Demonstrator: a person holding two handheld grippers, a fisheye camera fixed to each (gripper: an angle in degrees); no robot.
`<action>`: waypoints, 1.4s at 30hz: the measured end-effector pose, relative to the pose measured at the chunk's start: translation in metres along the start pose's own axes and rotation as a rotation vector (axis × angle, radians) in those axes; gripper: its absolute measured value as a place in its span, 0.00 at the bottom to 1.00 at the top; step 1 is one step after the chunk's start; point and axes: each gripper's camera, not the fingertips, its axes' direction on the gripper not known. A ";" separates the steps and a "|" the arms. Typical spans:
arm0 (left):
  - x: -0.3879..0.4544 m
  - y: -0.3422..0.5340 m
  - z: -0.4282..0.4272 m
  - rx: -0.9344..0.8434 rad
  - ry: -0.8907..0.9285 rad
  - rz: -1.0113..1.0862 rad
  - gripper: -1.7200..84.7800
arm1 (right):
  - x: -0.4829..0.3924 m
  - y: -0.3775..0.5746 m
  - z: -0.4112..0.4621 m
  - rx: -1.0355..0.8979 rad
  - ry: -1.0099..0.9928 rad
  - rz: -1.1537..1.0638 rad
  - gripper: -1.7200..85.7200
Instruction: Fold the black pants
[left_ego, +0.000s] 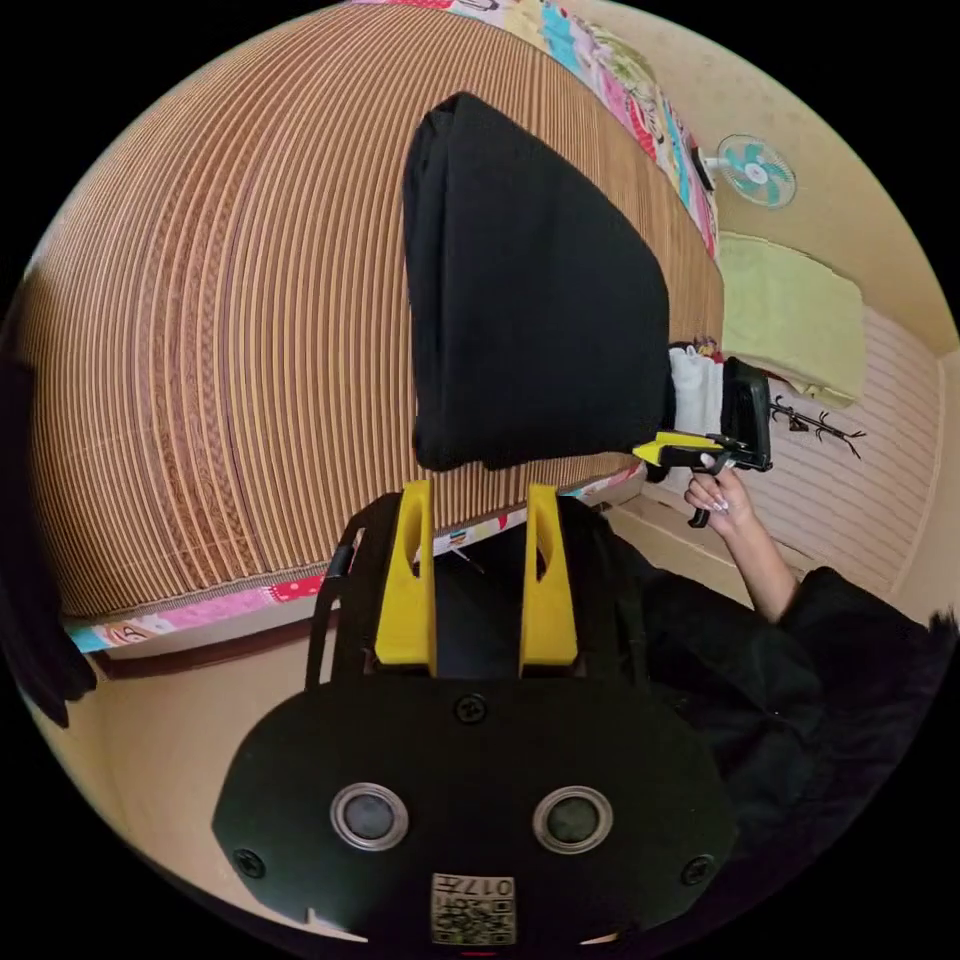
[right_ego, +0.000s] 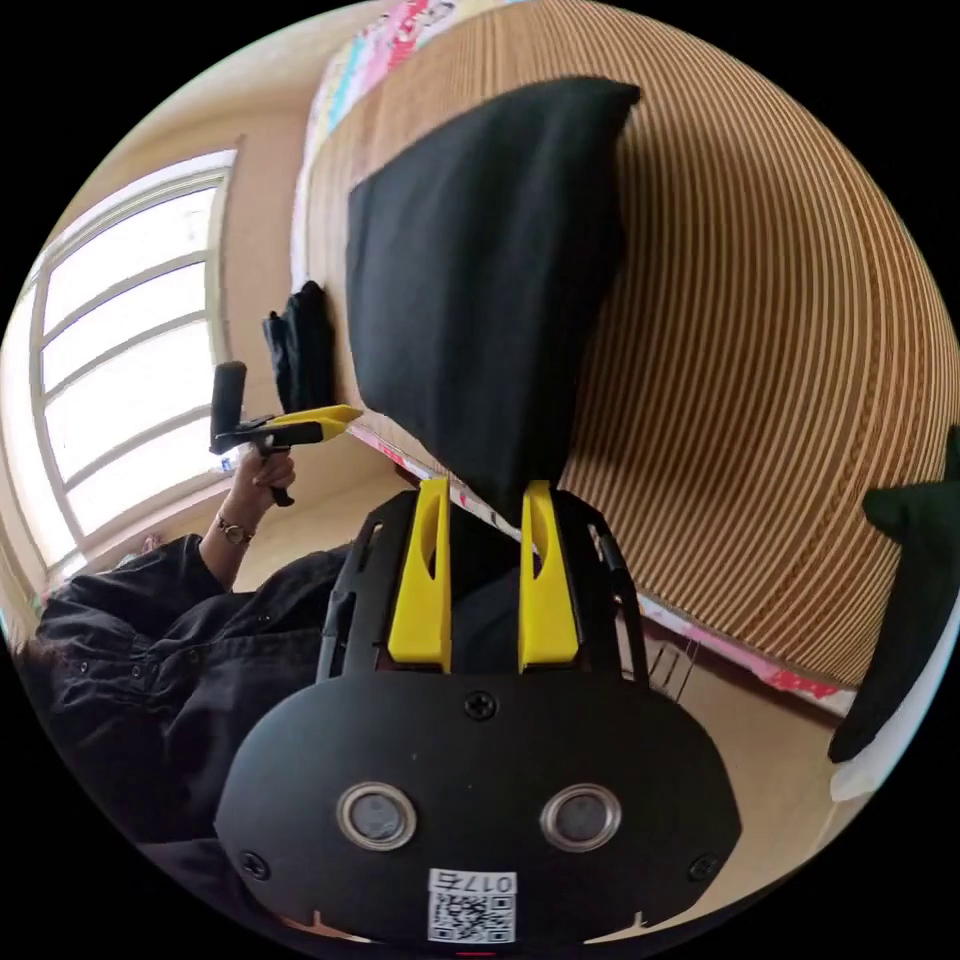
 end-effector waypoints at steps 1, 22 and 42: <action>-0.002 0.004 0.009 -0.023 0.025 -0.002 0.16 | 0.005 0.002 -0.004 0.007 0.002 0.025 0.15; 0.041 -0.055 0.038 0.268 0.136 -0.039 0.10 | -0.082 -0.109 -0.025 -0.031 -0.224 -0.140 0.09; 0.040 0.169 -0.218 0.874 -0.590 -0.692 0.18 | -0.440 -0.224 0.070 -0.039 0.061 -0.407 0.13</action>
